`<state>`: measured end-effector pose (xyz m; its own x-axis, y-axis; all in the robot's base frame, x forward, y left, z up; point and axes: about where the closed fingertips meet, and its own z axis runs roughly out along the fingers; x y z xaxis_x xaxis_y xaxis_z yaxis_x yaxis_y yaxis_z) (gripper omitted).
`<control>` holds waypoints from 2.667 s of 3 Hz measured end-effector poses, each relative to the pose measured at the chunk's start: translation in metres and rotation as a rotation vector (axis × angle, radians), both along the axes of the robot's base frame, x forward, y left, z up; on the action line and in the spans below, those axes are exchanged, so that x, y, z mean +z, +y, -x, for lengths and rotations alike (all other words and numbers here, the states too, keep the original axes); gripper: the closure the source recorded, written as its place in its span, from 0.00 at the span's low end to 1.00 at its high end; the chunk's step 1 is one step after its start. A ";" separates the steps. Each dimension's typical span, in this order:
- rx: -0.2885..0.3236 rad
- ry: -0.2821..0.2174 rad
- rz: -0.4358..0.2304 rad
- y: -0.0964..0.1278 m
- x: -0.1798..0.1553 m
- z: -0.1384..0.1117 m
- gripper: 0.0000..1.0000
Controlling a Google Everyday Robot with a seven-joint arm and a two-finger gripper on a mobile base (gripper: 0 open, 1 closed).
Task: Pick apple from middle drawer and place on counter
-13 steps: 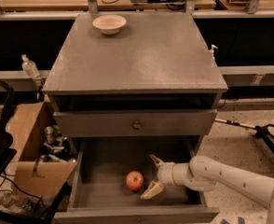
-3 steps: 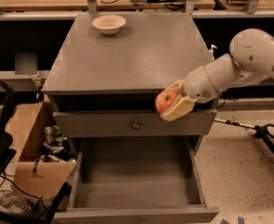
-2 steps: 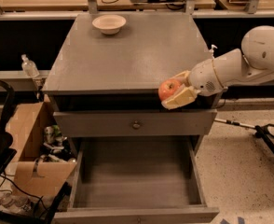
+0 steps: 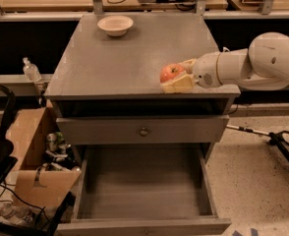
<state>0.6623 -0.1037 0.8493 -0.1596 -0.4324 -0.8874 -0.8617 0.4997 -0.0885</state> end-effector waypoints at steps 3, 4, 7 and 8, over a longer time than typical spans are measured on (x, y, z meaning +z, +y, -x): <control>-0.182 -0.069 -0.096 0.025 -0.018 -0.060 1.00; -0.182 -0.069 -0.096 0.025 -0.013 -0.060 0.86; -0.174 -0.066 -0.098 0.031 -0.014 -0.060 0.16; -0.171 -0.065 -0.098 0.033 -0.015 -0.060 0.00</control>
Offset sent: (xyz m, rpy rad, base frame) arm 0.0684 0.0226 -0.0128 0.1152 -0.1180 -0.2344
